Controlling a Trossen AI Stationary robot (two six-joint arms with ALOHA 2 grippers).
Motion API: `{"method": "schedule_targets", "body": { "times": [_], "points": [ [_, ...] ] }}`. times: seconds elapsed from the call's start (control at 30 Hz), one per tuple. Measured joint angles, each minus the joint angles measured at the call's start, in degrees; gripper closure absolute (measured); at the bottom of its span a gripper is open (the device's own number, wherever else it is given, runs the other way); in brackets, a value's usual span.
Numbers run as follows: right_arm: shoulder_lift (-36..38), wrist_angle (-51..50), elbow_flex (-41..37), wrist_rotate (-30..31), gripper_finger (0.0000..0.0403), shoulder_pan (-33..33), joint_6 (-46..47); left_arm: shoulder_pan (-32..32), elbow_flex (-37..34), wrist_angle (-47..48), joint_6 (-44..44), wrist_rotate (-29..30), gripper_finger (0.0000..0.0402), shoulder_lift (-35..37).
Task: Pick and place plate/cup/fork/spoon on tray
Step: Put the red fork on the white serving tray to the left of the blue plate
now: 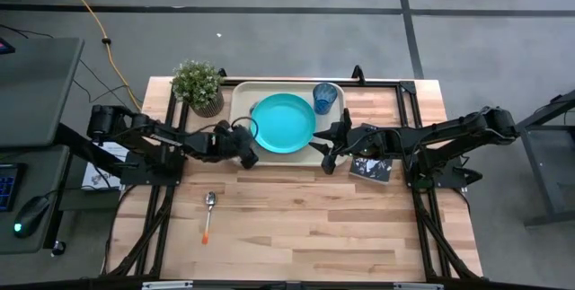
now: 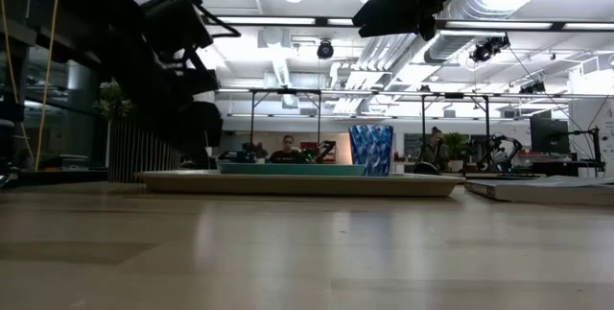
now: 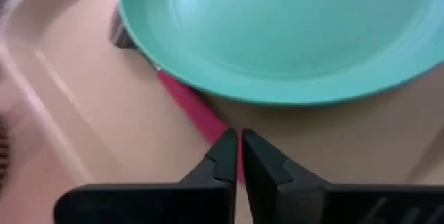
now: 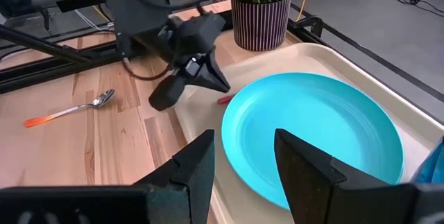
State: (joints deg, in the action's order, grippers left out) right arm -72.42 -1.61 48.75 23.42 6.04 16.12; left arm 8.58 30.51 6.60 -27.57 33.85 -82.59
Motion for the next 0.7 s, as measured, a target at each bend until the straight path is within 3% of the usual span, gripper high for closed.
{"method": "schedule_targets", "body": {
  "times": [0.23,0.37,0.53,0.7],
  "points": [
    [0.0,0.0,0.0,0.0,0.0261,0.0,0.3,-8.3,4.9,5.6,-5.7,2.2,0.0327,-0.2],
    [0.0,0.0,0.0,0.0,0.0261,0.0,0.4,-12.1,7.1,7.9,-7.4,8.1,0.0267,-1.2],
    [0.0,0.0,0.0,0.0,0.0261,0.0,0.5,-13.3,8.0,13.0,-15.7,9.8,0.0209,-3.1],
    [0.0,0.0,0.0,-0.1,0.0261,0.0,0.4,-11.1,11.2,19.4,-21.8,8.8,0.0191,-8.7]
  ]
}}
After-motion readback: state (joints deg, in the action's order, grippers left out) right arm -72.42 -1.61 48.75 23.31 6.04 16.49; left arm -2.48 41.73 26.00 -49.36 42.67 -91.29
